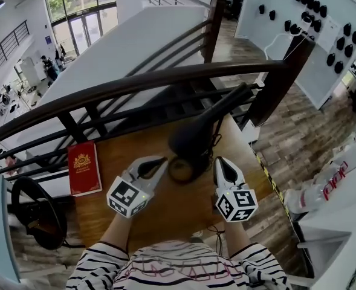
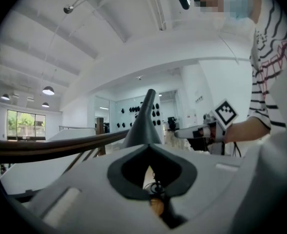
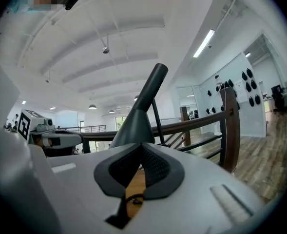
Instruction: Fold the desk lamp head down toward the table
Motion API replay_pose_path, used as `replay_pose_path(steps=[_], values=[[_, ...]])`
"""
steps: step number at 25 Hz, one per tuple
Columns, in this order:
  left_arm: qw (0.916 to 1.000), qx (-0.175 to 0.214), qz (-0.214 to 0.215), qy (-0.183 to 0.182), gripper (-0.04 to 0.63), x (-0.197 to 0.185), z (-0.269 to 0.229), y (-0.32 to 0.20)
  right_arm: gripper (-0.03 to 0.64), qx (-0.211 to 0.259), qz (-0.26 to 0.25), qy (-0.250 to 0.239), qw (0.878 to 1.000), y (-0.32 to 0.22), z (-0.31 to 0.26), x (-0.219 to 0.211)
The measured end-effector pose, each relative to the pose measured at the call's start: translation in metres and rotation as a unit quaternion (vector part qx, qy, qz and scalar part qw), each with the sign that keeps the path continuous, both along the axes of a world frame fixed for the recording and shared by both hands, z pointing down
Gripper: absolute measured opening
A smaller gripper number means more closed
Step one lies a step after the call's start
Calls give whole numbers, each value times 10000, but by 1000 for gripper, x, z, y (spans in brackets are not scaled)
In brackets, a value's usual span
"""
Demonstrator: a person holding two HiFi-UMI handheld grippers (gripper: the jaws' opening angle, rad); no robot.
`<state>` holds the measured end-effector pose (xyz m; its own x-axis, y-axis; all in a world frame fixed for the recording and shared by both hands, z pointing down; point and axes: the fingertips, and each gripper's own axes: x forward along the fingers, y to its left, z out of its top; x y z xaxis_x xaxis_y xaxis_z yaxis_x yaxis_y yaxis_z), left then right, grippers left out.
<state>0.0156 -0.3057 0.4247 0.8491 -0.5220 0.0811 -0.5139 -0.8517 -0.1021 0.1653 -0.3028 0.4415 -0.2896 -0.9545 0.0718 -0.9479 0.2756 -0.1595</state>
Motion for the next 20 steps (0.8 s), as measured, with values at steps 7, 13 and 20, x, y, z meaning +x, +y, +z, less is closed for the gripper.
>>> replay_pose_path(steps=[7,13,20], values=[[9996,-148,93,212,3,-24,11,19,3,-74,198,-210,9996,32,11,-23],[9993,-174,197,283,3,-37,24,38,3,-122,406,-325,9986,57,23,-40],[9988,-242,219,367,2,-53,34,61,3,-191,530,-270,9980,86,30,-58]])
